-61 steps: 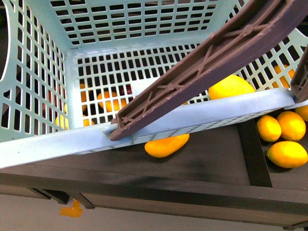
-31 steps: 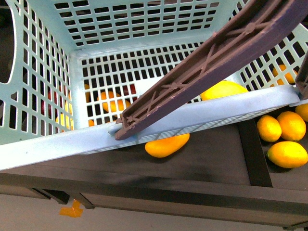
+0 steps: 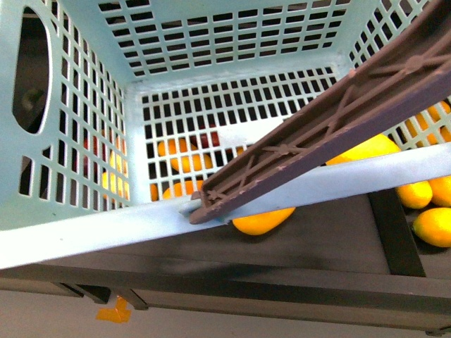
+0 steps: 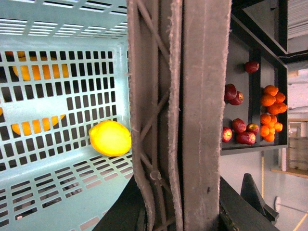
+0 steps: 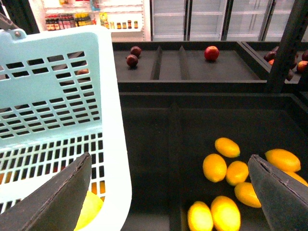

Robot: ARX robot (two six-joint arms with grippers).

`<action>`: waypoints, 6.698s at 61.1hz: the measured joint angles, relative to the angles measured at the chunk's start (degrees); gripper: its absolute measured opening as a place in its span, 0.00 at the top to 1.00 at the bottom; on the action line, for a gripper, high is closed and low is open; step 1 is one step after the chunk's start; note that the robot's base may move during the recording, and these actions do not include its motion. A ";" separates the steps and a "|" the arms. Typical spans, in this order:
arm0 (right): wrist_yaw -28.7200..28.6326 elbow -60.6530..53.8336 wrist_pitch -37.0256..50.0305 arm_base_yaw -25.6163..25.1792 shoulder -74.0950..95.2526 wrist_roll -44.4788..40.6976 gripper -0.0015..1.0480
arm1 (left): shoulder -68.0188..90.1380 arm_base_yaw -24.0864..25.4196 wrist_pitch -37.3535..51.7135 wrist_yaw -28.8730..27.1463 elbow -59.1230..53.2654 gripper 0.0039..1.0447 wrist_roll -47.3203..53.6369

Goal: Pick lemon and mango into basket

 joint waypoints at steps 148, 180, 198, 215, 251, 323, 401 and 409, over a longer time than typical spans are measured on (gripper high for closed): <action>7.52 80.32 -37.86 -12.37 107.62 49.88 0.08 | 0.00 0.63 0.00 -0.90 0.02 0.82 0.39; 7.76 92.50 -42.64 -12.17 117.52 53.18 0.17 | 0.00 0.63 0.00 -0.85 0.02 0.82 0.37; 4.37 88.94 -36.72 -13.20 116.41 53.92 0.42 | 0.00 0.63 0.00 -1.05 0.02 0.82 0.39; -5.44 75.32 -23.45 -15.91 103.89 45.53 0.42 | 0.00 0.63 0.00 -0.92 0.02 0.82 0.39; -21.14 50.97 -18.62 -18.38 59.63 37.16 0.42 | 0.00 0.63 0.00 -0.92 0.02 0.82 0.37; -0.70 47.87 -26.49 21.51 41.24 32.33 0.08 | 0.00 0.66 0.00 -1.09 0.02 0.82 0.39; -0.02 0.50 -3.43 0.15 -2.49 0.07 0.98 | 0.11 0.63 -0.13 -0.98 0.00 0.82 0.17; -0.02 -0.79 -5.49 0.15 -5.90 0.07 0.98 | 0.11 0.63 -0.13 -1.14 0.00 0.82 0.20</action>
